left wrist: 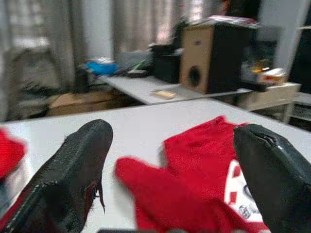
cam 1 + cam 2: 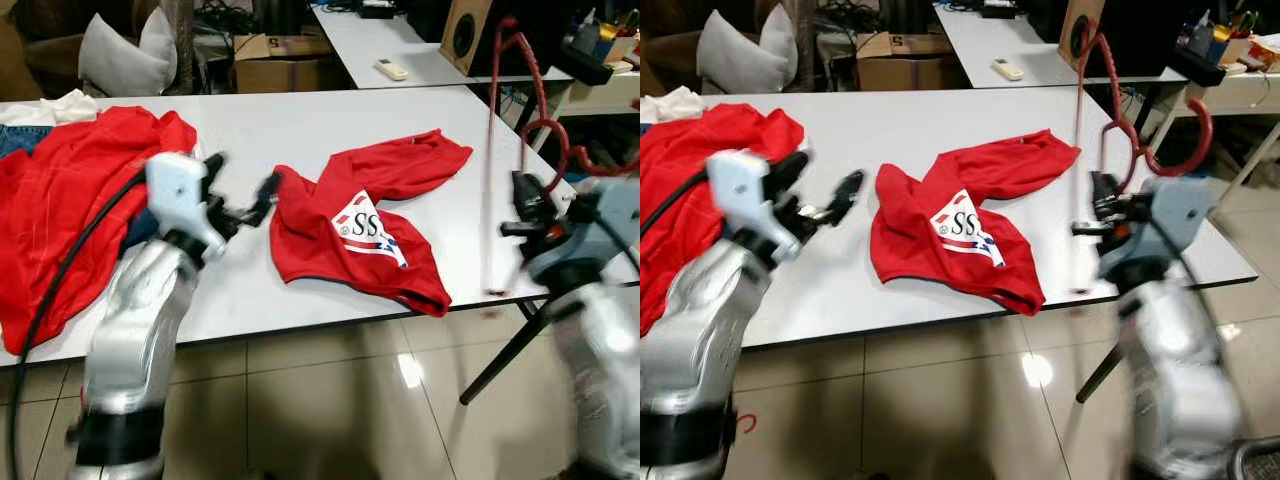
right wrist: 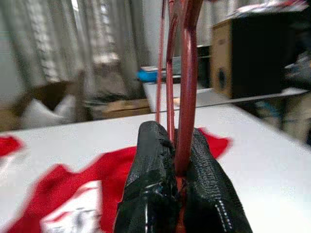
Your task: Hang hanger
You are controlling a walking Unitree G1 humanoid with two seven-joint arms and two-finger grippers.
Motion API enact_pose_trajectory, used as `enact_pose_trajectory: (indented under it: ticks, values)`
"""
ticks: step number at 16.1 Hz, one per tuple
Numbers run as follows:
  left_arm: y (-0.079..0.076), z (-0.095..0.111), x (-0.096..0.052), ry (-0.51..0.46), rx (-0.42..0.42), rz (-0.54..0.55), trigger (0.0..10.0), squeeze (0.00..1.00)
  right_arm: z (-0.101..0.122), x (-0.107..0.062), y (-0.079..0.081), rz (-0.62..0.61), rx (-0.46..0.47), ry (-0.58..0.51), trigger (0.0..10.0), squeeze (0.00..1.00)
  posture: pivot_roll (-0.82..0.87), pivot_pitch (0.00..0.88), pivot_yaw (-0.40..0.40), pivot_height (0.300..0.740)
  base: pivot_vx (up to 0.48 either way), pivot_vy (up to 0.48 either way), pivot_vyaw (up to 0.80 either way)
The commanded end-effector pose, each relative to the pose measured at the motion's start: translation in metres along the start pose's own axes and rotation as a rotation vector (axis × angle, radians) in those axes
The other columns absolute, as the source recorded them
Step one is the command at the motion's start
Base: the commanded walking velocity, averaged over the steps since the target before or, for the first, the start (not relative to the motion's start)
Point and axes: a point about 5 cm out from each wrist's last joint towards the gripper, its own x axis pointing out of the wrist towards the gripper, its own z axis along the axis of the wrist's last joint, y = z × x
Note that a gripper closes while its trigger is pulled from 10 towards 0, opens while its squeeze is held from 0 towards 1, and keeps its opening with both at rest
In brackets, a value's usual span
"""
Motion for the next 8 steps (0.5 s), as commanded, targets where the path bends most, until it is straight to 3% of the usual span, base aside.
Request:
enact_pose_trajectory:
  ticks: [1, 4, 8]
  values:
    - [0.001, -0.002, -0.006, 0.019, 0.021, 0.041, 10.0, 0.00, 0.002, -0.004, 0.006, 0.008, 0.022, -0.029, 10.0, 0.00, -0.12, 0.000, -0.005, 0.740, 0.000, 0.000, 0.00]
    - [-0.005, -0.009, -0.018, 0.067, 0.007, 0.051, 10.0, 0.00, -0.007, -0.008, 0.018, 0.030, 0.109, -0.032, 10.0, 0.00, -0.11, 0.000, -0.006, 0.740, 0.000, 0.000, 0.00]
    - [-0.011, -0.010, -0.020, 0.095, 0.029, 0.042, 10.0, 0.00, -0.006, -0.007, 0.017, 0.029, 0.117, -0.049, 10.0, 0.00, -0.10, 0.000, -0.009, 0.740, 0.000, 0.328, 0.00]
